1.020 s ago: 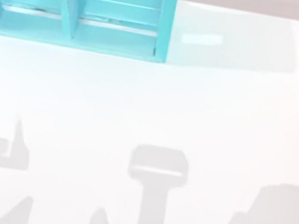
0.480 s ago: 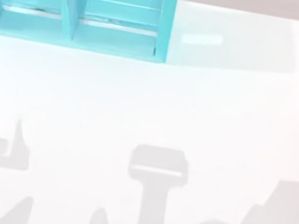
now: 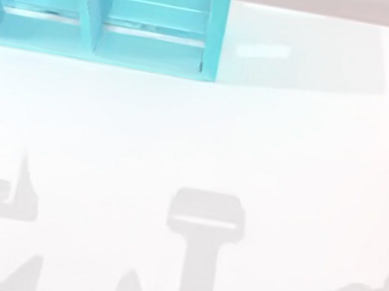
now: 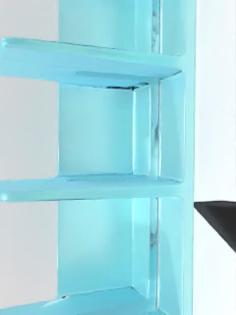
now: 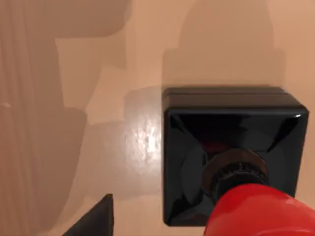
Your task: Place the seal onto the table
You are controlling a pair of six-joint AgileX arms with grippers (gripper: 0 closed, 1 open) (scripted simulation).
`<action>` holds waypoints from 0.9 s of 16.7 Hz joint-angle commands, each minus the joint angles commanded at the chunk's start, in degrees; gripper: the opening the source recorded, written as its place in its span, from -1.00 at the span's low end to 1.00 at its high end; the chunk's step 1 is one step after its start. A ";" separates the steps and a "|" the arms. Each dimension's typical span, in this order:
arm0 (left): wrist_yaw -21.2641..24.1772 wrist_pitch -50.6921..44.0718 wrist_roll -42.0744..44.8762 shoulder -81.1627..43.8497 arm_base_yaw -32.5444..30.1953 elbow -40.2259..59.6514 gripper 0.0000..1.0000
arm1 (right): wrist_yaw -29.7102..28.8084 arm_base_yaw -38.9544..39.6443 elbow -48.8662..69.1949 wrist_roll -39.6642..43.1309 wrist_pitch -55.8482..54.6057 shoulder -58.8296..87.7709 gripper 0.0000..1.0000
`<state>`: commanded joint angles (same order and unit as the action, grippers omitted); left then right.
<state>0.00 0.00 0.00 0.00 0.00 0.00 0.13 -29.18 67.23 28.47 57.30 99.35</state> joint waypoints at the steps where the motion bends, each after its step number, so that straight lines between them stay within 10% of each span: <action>1: 0.00 0.00 0.00 0.00 0.00 0.00 1.00 | 0.00 0.00 -1.79 -0.01 -1.95 0.46 1.00; 7: 0.00 0.00 0.00 0.00 0.00 0.00 1.00 | 0.00 0.00 -3.86 -0.02 -4.21 1.09 1.00; 15: 0.00 0.00 0.00 0.00 0.00 0.00 1.00 | 0.00 0.00 -3.86 -0.02 -4.21 1.09 -0.21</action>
<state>0.00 0.00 0.00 0.00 0.00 0.00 0.12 -29.17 63.37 28.45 53.09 100.43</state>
